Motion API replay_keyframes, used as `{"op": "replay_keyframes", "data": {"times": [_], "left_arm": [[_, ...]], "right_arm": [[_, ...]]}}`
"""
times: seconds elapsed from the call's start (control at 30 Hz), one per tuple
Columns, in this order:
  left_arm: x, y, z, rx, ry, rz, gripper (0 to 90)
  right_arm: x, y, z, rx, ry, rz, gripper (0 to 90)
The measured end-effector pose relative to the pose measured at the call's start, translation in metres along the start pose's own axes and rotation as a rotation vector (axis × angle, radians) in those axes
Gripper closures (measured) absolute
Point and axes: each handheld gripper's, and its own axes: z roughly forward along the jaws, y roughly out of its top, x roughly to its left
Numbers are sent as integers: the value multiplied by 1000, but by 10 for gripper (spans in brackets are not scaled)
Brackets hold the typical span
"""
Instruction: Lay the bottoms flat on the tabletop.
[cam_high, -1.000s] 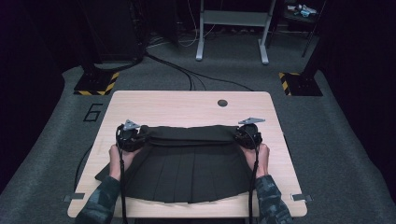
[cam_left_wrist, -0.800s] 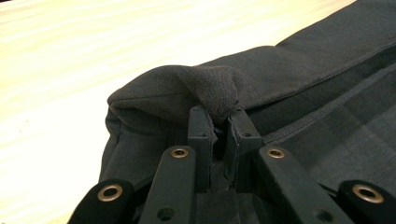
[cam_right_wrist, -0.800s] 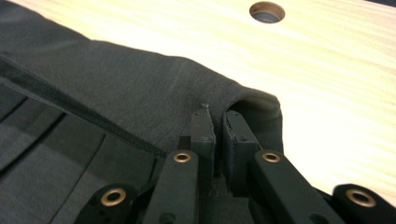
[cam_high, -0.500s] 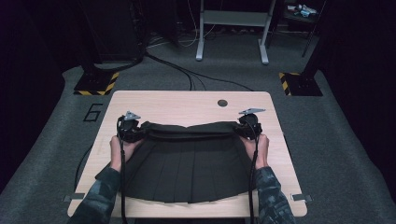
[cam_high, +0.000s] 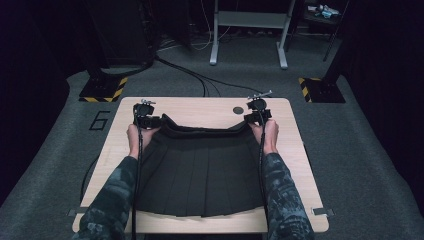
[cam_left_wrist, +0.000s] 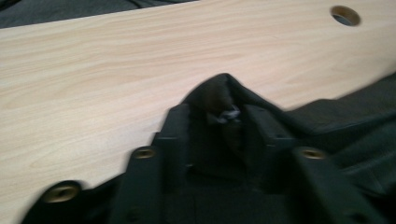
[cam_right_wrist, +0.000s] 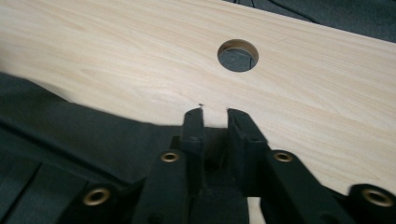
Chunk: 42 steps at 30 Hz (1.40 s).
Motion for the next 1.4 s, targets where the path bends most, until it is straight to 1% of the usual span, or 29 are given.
{"op": "replay_keyframes", "data": {"times": [0.03,0.07,0.1,0.13,0.17,0.2,0.23,0.3,0.33,0.4,0.43,0.47,0.53,0.6,0.63,0.67,0.73,0.8,0.93,0.97,1.0,1.07,1.1,1.17,1.2,1.27,1.33,1.37,1.4], "left_arm": [[-1,2,0,-4,12,-4,504],[-1,3,-1,-11,22,4,458],[-2,4,-3,-13,33,9,429],[-1,3,-4,-14,33,12,404],[0,2,-6,-13,36,11,388],[2,0,-7,-19,37,1,355],[3,0,-8,-23,33,-6,327],[9,-3,-13,-39,26,-13,280],[12,-5,-15,-45,19,-23,257],[16,-7,-21,-49,21,-23,230],[18,-9,-23,-39,20,-19,209],[20,-11,-26,-37,18,-18,200],[24,-17,-33,-36,4,-33,171],[24,-24,-39,-42,15,-13,171],[25,-28,-41,-35,4,-12,168],[25,-32,-43,-40,4,-8,163],[23,-42,-48,-31,9,9,164],[21,-56,-55,-35,-10,4,164],[16,-79,-67,-43,-23,29,166],[13,-88,-71,-40,-28,26,167],[12,-92,-74,-41,-30,33,168],[9,-105,-80,-41,-27,48,168],[7,-111,-83,-41,-39,45,170],[3,-123,-89,-44,-35,53,174],[1,-133,-93,-43,-39,57,177],[-2,-144,-97,-44,-45,55,185],[-6,-157,-100,-32,-35,68,195],[-7,-164,-102,-25,-37,67,197],[-8,-170,-103,-32,-31,64,202]], "right_arm": [[-2,2,2,-7,0,1,727],[-3,3,2,-10,-7,13,678],[-5,4,2,-17,-9,17,677],[-5,3,1,-17,0,33,671],[-7,2,0,-17,0,25,652],[-8,0,-2,-18,5,43,638],[-11,-2,-5,-29,18,37,622],[-12,-7,-11,-37,27,48,600],[-13,-11,-14,-44,42,37,588],[-12,-19,-20,-58,48,24,553],[-12,-23,-24,-53,46,17,533],[-12,-28,-27,-57,59,13,519],[-11,-38,-33,-61,62,11,461],[-10,-51,-39,-58,81,10,425],[-10,-57,-42,-66,85,7,410],[-9,-64,-44,-67,87,3,406],[-8,-76,-47,-70,93,-6,387],[-6,-91,-51,-63,100,-2,373],[-6,-119,-58,-83,104,-21,335],[-6,-124,-59,-84,103,-19,335],[-6,-132,-61,-95,107,-12,330],[-5,-141,-63,-91,102,-6,317],[-5,-146,-64,-97,93,-15,318],[-5,-155,-65,-96,93,-9,309],[-5,-159,-65,-100,89,-8,309],[-4,-169,-66,-97,87,-4,299],[-3,-176,-66,-91,79,-16,293],[-3,-180,-66,-90,78,-8,285],[-3,-184,-66,-80,74,-5,279]]}}
